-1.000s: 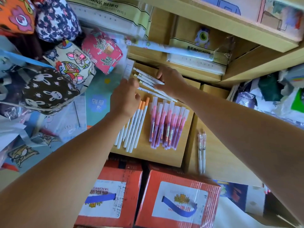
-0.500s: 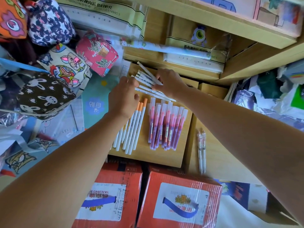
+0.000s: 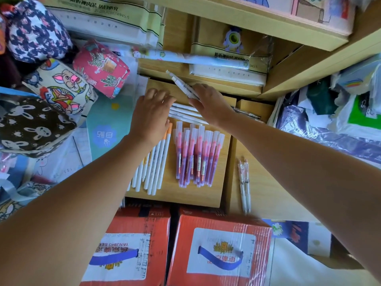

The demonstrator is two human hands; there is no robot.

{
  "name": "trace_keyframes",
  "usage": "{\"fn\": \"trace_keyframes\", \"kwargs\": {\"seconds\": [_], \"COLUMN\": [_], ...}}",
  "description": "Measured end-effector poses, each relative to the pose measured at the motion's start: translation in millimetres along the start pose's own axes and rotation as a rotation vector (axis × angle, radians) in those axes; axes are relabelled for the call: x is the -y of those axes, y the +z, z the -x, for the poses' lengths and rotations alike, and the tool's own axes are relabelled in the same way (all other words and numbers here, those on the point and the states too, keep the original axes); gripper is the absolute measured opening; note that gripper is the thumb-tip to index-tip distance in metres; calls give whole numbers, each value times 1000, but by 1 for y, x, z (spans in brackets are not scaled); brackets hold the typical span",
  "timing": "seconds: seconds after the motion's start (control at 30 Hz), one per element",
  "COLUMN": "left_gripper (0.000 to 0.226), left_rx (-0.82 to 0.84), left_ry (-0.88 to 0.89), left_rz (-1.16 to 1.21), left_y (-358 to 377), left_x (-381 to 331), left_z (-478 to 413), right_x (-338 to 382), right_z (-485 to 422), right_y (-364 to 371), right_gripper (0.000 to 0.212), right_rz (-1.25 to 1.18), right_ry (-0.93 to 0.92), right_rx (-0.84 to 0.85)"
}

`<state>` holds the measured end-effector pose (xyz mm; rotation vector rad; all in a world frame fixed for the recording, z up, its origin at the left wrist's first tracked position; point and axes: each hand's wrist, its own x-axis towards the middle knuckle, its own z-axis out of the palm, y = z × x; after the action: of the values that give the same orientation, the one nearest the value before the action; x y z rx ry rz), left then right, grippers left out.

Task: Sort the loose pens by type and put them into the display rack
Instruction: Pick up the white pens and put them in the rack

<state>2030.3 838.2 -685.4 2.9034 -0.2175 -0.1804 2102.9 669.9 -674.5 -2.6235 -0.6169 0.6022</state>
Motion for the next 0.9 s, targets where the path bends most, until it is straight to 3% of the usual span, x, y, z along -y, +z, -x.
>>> {"fn": "trace_keyframes", "kwargs": {"seconds": [0.2, 0.33, 0.53, 0.7, 0.9], "left_gripper": [36, 32, 39, 37, 35], "left_rx": [47, 178, 251, 244, 258], "left_ry": [13, -13, 47, 111, 131], "left_rz": [-64, -108, -218, -267, -224], "left_y": [2, -1, -3, -7, -8], "left_x": [-4, -3, -3, -5, -5], "left_z": [-16, -30, -38, -34, -33], "right_x": [-14, -19, -23, -23, -25], "right_z": [16, 17, 18, 20, 21], "right_y": [-13, -21, -24, -24, -21], "right_gripper": [27, 4, 19, 15, 24], "right_rz": [-183, -254, -267, -347, -384], "right_ry": [-12, 34, 48, 110, 127], "right_rx": [-20, 20, 35, 53, 88]}}
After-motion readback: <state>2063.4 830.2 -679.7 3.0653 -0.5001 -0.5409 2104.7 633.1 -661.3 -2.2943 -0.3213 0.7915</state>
